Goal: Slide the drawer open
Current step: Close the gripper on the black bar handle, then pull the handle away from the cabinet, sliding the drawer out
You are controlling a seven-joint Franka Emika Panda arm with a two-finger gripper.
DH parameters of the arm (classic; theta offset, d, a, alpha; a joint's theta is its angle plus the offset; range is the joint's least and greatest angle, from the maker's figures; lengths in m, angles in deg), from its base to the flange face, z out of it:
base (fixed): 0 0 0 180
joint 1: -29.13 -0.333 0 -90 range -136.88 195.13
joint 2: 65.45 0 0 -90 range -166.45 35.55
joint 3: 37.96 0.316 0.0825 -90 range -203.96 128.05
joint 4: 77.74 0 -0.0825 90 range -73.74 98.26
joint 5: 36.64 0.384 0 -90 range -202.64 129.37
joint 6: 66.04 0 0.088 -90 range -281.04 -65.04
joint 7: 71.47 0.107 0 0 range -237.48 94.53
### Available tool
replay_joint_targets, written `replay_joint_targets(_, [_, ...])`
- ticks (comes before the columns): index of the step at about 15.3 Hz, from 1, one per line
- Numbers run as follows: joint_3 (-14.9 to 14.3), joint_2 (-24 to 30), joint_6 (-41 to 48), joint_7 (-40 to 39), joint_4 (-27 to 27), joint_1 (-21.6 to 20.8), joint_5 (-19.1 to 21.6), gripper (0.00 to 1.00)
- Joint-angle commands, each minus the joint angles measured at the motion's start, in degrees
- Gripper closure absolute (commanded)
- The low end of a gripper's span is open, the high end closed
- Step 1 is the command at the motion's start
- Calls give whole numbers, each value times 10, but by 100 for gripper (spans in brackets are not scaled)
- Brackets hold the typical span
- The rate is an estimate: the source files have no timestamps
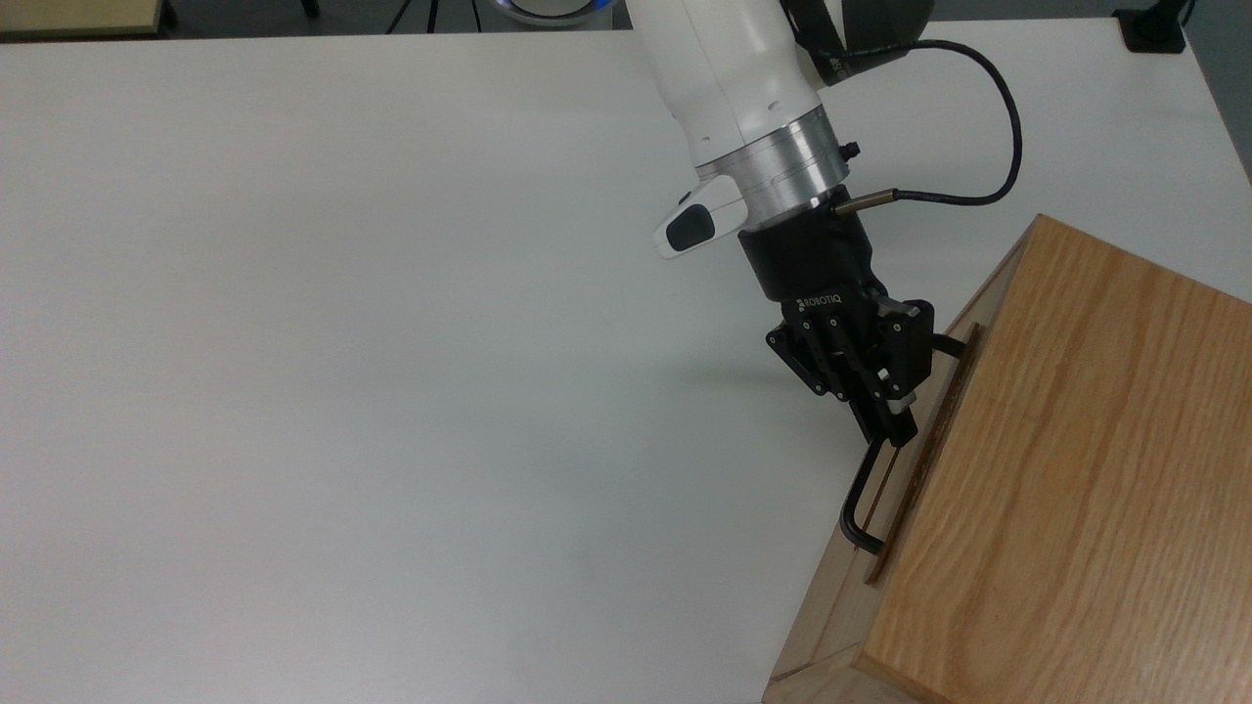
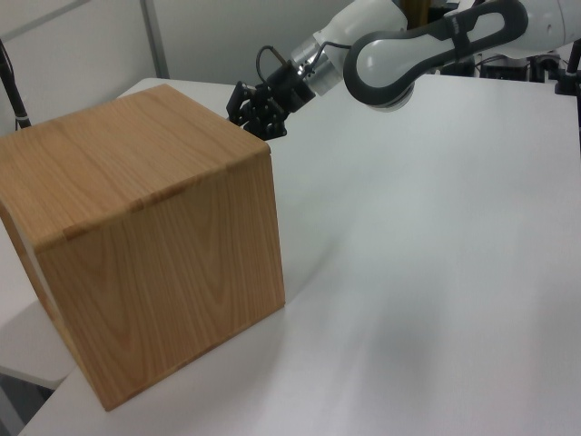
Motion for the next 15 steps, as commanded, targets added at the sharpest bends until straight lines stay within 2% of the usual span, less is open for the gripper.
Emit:
replay_joint_targets(1, [-1, -3, -5, 3, -7, 0, 1, 84])
replay_joint_targets(8, [0, 62, -2, 3, 72, 27, 0, 84])
replay_joint_targets(15, [0, 150, 1, 4, 186, 64, 3, 84])
